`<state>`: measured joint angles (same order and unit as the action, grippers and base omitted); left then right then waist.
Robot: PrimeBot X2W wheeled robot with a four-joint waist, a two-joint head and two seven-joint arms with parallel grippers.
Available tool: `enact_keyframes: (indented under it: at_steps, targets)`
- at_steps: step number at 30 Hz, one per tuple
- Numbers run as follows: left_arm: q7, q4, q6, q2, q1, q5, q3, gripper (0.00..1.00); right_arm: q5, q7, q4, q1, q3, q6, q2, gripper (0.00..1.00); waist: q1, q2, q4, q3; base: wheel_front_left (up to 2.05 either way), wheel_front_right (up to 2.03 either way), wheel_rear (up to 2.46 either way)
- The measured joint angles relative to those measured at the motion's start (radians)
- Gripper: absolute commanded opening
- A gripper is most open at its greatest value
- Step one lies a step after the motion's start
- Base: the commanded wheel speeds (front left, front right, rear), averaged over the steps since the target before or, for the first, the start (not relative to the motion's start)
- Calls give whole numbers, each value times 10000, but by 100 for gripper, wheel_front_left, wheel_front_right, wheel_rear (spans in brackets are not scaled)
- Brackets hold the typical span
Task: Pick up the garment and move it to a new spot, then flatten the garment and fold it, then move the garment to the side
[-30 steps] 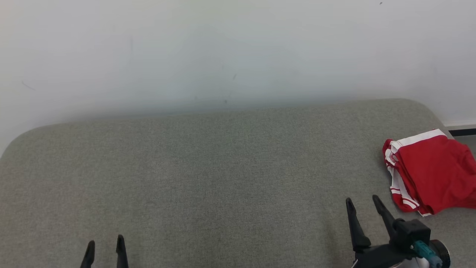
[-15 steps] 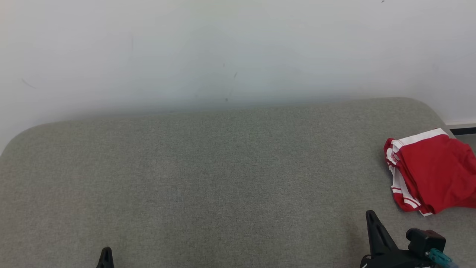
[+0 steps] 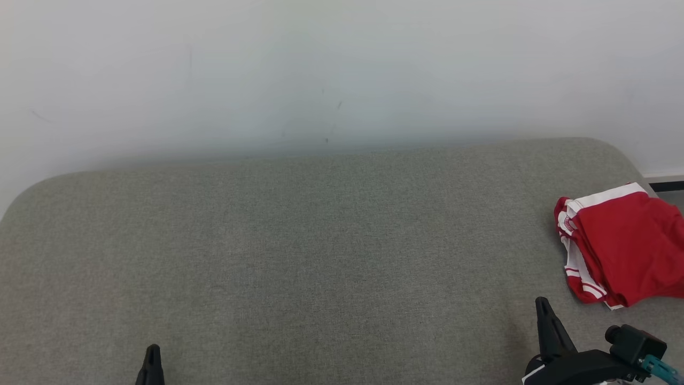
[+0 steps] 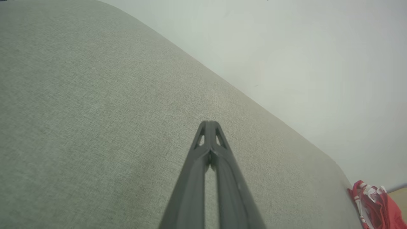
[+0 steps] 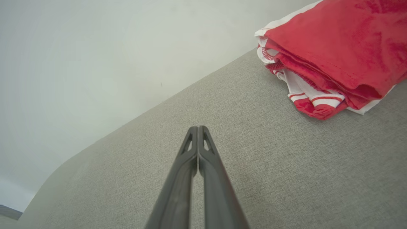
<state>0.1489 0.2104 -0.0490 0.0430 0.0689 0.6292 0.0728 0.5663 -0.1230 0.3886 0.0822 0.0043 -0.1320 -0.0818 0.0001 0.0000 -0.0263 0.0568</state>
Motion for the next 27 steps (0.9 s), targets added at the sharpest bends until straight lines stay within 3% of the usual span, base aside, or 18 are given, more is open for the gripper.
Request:
enact_keyframes:
  at_steps: [27]
  targets:
    - [-972,128,-305,13,-634,3649,138,0,3873,882,-531,54,-441,0,115,0,0,0,72,-164,0,0,0]
